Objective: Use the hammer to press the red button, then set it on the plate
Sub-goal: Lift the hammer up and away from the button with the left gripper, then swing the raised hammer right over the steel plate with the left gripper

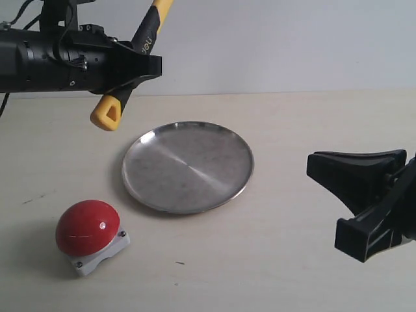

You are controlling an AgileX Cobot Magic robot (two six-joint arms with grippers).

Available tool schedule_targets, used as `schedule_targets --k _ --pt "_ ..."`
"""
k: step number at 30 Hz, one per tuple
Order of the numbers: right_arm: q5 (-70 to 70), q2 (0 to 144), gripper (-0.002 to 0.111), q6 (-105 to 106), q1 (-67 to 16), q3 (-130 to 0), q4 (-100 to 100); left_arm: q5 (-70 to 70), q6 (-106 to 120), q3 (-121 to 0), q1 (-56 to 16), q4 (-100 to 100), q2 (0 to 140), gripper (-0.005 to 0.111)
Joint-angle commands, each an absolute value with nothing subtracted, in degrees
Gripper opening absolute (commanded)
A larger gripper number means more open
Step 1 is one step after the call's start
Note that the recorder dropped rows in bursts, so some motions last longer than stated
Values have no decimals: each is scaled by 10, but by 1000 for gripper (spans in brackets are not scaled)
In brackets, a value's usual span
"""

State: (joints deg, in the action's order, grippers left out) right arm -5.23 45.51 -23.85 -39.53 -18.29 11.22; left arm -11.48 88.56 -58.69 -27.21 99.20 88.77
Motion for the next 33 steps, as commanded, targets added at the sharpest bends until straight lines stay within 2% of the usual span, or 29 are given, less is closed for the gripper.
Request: schedule_targets --k 1,5,12,16,20,22,25,29,33 --pt "-23 454 0 -221 -396 -180 115 -159 881 -602 -262 979 876 0" --pt "-12 454 0 -221 -396 -180 115 -313 757 -614 -220 868 877 0" --pt "-4 454 0 -221 -396 -180 115 -551 421 -697 -129 523 907 0" --pt "6 454 0 -221 -396 -180 110 -505 270 -720 -126 407 923 0" --pt "13 454 0 -226 -396 -180 109 -336 78 -721 -132 256 925 0" --pt "21 454 0 -225 -396 -180 109 -255 96 -710 -143 296 923 0" --pt "16 454 0 -221 -396 -180 110 -153 245 -674 -179 467 927 0" --pt "6 454 0 -221 -396 -180 113 -51 578 -626 -245 829 946 0" --pt "6 454 0 -221 -396 -180 113 30 628 -631 -273 923 953 0"
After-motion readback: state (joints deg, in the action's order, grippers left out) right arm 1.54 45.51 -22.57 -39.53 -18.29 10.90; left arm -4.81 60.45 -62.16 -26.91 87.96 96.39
